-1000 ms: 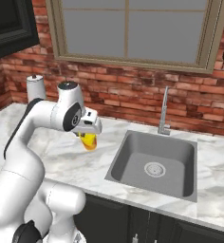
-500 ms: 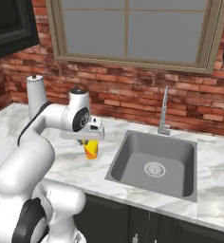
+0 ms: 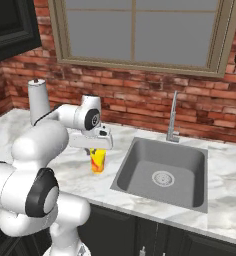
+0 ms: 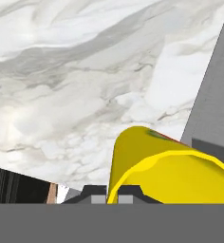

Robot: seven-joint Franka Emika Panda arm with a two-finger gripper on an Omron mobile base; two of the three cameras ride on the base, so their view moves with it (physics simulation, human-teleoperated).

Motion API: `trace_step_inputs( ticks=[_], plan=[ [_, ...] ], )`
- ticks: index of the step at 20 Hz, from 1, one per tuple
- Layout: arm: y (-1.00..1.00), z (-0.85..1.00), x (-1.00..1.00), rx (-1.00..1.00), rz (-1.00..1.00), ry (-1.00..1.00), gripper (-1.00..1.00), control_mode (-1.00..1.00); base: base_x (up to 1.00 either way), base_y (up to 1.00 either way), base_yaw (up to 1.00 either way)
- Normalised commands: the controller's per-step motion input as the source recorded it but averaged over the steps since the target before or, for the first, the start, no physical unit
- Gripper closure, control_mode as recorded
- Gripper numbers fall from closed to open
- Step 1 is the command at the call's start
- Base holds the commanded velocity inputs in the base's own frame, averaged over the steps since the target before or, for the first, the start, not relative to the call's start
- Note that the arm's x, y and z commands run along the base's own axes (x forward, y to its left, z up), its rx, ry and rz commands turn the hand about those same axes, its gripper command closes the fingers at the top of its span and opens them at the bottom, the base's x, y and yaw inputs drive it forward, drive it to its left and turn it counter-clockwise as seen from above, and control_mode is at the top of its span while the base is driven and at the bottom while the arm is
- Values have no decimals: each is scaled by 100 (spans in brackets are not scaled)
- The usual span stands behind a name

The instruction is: Pick the cup and bowl from the counter and place them on the counter next to the sink.

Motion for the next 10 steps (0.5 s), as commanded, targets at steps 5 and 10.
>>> trace_step_inputs(
  ticks=[5,10],
  plan=[
    [0,-47,10,0,0,0,100,-100,0,0,0],
    [0,-45,11,0,0,0,100,-100,0,0,0]
  ],
)
